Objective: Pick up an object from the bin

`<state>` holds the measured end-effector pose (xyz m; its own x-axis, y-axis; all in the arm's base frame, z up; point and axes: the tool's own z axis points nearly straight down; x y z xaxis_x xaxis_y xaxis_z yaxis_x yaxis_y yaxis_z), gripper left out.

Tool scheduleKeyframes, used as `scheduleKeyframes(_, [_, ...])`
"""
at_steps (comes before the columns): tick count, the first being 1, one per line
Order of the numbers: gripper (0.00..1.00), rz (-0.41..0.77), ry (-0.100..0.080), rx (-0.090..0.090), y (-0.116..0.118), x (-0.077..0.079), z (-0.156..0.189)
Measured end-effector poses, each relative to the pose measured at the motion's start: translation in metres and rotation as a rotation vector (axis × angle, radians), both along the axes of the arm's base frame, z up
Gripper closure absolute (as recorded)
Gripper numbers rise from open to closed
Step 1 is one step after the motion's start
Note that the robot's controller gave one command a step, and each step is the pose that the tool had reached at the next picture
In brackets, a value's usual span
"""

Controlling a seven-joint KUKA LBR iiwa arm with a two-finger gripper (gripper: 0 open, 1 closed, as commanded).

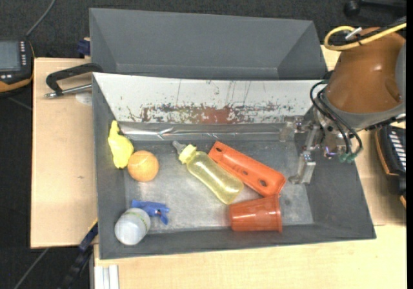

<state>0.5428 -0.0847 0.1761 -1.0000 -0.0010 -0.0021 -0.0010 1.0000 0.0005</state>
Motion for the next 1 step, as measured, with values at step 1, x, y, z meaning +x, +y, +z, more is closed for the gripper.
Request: scheduleKeyframes(1, [0.0, 0.008, -0.009, -0.002, 0.0173, 0.0038, -0.0415])
